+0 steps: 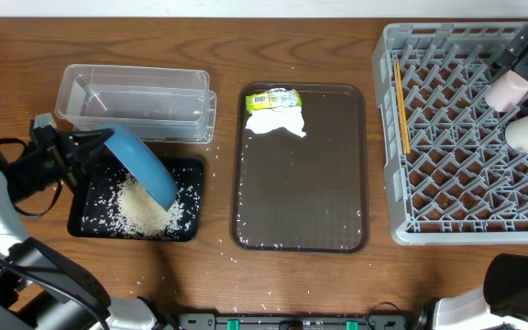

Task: Sort waste into correct bins and load items into the dishwasher rack
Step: 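Tilt the blue plate with the left gripper to pour rice onto the black tray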

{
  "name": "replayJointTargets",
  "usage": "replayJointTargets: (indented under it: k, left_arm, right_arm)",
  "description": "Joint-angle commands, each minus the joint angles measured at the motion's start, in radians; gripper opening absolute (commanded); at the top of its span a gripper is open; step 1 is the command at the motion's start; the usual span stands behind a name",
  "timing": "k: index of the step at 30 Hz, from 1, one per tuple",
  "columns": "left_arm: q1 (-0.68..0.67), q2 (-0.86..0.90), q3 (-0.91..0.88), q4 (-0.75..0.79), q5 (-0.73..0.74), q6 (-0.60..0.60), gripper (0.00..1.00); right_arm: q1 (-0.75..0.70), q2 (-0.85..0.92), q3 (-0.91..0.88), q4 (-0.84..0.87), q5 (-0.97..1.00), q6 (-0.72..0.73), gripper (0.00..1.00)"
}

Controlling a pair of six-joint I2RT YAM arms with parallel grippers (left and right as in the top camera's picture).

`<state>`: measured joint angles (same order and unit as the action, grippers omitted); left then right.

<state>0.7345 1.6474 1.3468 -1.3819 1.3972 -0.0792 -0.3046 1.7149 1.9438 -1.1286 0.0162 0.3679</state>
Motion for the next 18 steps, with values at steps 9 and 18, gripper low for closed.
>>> replayJointTargets:
  k: [9, 18]
  left_arm:
    - [0.012, -0.016, -0.001, -0.004, 0.058, 0.074, 0.06]
    - [0.029, -0.017, 0.0, 0.063, 0.063, 0.093, 0.06]
  right_arm:
    - [-0.002, 0.001, 0.005, -0.002, 0.006, 0.013, 0.99]
    - [-0.002, 0.001, 0.005, -0.003, 0.006, 0.013, 0.99]
